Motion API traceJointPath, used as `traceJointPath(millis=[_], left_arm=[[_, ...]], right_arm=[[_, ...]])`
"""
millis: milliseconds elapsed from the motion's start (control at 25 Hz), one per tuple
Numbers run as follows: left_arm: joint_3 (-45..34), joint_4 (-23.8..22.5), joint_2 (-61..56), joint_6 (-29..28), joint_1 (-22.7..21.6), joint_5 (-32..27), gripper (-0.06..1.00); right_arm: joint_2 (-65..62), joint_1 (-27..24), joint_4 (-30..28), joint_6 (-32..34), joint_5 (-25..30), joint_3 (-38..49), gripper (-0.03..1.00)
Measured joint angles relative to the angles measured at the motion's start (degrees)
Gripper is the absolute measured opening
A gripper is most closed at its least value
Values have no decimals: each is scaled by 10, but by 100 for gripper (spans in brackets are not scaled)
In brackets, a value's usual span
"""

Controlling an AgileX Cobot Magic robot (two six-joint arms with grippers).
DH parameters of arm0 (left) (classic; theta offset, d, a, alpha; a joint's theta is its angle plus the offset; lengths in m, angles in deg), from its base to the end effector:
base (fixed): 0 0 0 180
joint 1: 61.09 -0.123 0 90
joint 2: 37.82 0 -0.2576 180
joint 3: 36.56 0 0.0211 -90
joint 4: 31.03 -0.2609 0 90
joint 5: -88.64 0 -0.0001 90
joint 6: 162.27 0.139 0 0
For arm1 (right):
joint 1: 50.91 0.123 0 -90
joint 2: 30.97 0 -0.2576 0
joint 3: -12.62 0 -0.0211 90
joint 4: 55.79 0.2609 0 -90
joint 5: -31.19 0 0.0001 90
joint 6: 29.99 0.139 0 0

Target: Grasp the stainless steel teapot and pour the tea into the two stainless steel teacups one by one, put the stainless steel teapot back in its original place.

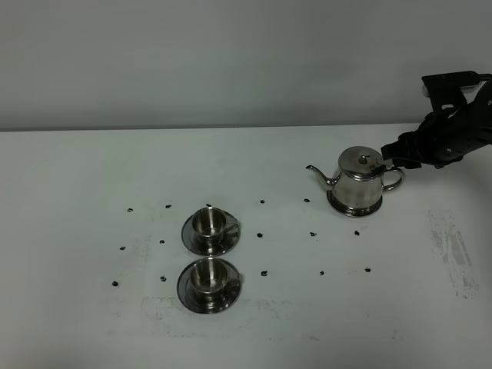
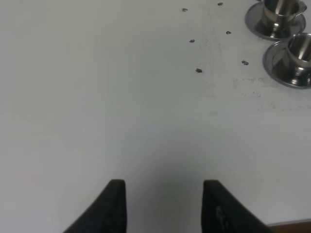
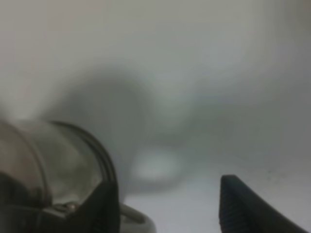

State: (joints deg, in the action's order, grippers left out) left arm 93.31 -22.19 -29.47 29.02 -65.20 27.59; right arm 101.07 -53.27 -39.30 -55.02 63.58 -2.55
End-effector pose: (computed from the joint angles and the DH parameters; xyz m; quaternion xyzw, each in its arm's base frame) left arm 0.0778 -0.0132 0.2474 0.0557 0.8596 -0.0091 0.5078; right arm 0.4876 0.0011 0.0984 -0.0930 0.9546 0.0410 0.2800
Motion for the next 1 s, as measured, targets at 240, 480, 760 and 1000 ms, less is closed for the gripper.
traceJointPath(millis=[240, 480, 760, 1000], left_arm=[[0, 0, 0, 0, 0, 0, 38], [0, 0, 0, 0, 0, 0, 38], [0, 0, 0, 0, 0, 0, 38], [0, 0, 0, 0, 0, 0, 38]], right_arm=[[0, 3, 0, -33, 28, -1, 45], [-1, 4, 0, -38, 57, -1, 45], [-10, 5, -2, -39, 84, -1, 45], [-14, 5, -4, -39, 121, -12, 45]])
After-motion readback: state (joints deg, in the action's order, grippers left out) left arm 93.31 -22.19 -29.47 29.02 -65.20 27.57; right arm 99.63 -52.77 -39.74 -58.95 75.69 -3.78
